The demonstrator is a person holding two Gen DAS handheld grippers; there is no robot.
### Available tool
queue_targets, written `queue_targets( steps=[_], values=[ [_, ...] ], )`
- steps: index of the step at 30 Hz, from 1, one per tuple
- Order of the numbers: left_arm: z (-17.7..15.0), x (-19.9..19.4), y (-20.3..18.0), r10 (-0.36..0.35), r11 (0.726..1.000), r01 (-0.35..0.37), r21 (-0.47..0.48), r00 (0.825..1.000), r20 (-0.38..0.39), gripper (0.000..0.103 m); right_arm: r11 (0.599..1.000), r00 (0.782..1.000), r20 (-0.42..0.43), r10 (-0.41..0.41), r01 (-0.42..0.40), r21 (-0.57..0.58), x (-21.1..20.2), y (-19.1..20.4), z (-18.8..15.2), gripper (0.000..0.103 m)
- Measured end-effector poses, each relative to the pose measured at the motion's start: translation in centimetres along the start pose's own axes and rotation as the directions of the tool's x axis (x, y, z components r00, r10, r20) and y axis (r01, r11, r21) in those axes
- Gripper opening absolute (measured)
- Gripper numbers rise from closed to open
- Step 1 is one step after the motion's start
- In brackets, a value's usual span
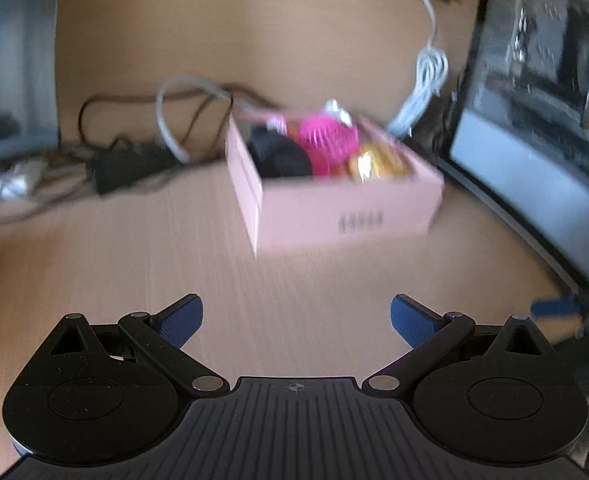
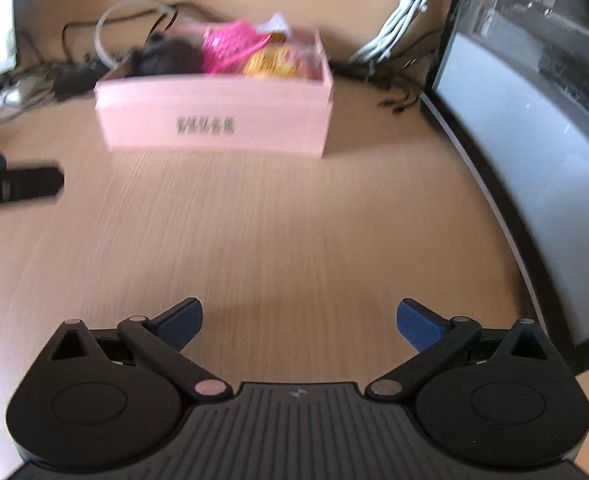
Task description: Organize objects
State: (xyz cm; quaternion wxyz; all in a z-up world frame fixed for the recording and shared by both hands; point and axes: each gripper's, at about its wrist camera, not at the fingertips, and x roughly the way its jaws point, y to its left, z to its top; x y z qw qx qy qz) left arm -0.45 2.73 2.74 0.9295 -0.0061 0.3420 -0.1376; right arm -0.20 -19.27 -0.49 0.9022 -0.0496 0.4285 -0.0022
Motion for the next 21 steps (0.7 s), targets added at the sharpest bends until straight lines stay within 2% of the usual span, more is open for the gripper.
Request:
queue_targets(
  steps=[2, 5, 7, 9, 12, 15, 21],
  values=[
    [-1.5, -0.1, -0.8, 0.024, 0.999, -0.024, -0.022, 1.0, -0.02, 0.103, 0.999, 0.999, 0.017, 0.031, -0.031, 0.011, 0.1, -0.4, -0.3, 0.103],
    [-2.9, 0.3, -1.2, 0.095, 0.993, -0.097, -0.067, 0.995, -0.03, 0.103, 0.995, 0.994, 0.054, 0.1, -0.101, 0.022, 0.8, -1.5, -0.5, 0.103],
    [-3.2, 0.8, -1.5, 0.137, 0.987, -0.138, -0.088, 0.99, -0.013, 0.103, 0.992, 0.985, 0.122, 0.126, -0.125, -0.013, 1.2, -1.9, -0.8, 0.103],
    [-3.3, 1.3, -1.6, 0.183, 0.977, -0.183, -0.113, 0.983, -0.011, 0.103, 0.989, 0.976, 0.156, 0.15, -0.145, -0.04, 1.7, -2.0, -0.6, 0.103],
    [-3.5, 1.8, -2.2, 0.245, 0.961, -0.241, -0.137, 0.97, 0.008, 0.103, 0.988, 0.971, 0.185, 0.151, -0.146, -0.042, 2.1, -2.0, -0.2, 0.103],
    [-3.4, 2.7, -3.2, 0.292, 0.952, -0.29, -0.1, 0.957, -0.001, 0.103, 0.987, 0.967, 0.196, 0.162, -0.158, -0.038, 2.4, -2.1, -0.1, 0.103],
    [-3.0, 3.4, -3.2, 0.314, 0.943, -0.313, -0.11, 0.949, -0.007, 0.103, 0.986, 0.967, 0.195, 0.165, -0.16, -0.038, 2.6, -2.3, 0.1, 0.103]
  ],
)
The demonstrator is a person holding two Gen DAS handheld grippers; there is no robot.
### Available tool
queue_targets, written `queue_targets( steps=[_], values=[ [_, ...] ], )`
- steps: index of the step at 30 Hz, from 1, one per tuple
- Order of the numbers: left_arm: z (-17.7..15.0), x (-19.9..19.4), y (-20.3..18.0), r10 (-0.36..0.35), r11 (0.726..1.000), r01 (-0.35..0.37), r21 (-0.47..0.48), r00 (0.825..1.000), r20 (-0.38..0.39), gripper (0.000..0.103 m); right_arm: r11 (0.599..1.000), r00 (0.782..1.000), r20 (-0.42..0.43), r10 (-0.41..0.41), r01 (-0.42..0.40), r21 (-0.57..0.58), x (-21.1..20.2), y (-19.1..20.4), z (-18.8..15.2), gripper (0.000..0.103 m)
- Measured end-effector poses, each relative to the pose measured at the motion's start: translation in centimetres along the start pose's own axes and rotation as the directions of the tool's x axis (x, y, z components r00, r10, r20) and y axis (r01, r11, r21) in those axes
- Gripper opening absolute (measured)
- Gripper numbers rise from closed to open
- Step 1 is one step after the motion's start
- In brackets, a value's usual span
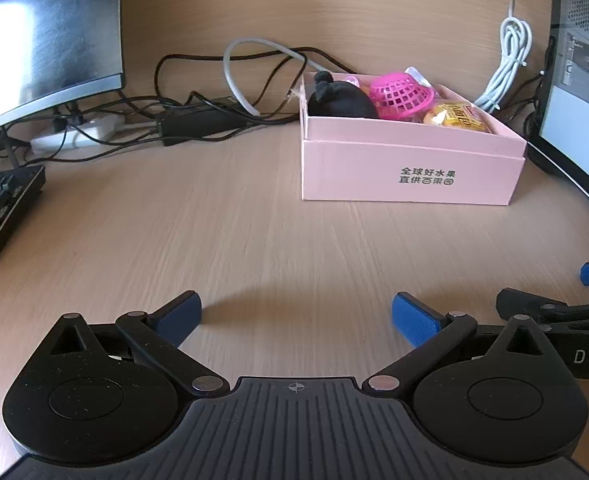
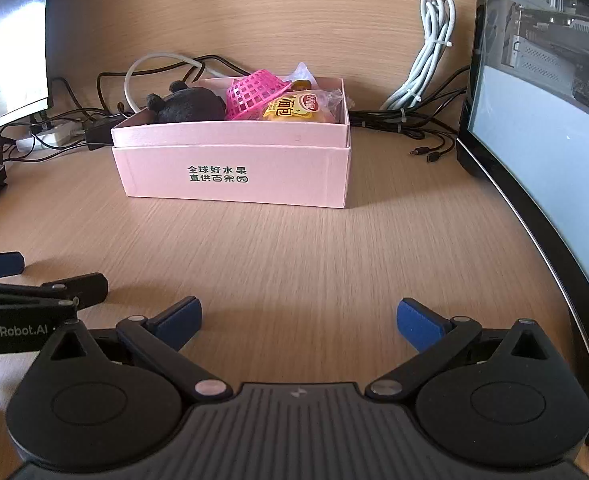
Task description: Organize objects
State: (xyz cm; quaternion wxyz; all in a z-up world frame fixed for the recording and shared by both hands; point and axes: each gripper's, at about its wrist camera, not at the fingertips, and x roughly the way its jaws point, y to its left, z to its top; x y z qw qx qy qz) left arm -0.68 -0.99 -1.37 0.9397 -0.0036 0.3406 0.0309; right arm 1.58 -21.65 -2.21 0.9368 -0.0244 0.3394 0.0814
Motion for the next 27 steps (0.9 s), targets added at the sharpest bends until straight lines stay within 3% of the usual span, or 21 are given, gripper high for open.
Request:
queue_targets(
  steps=[27],
  values=[
    [0.01, 0.05, 0.05, 0.0, 1.0, 0.0, -0.001, 1.0, 0.0, 0.103, 1.0, 1.0, -0.002, -0.002, 0.002, 0.003, 0.28, -0.11, 0.24, 0.103]
  ],
)
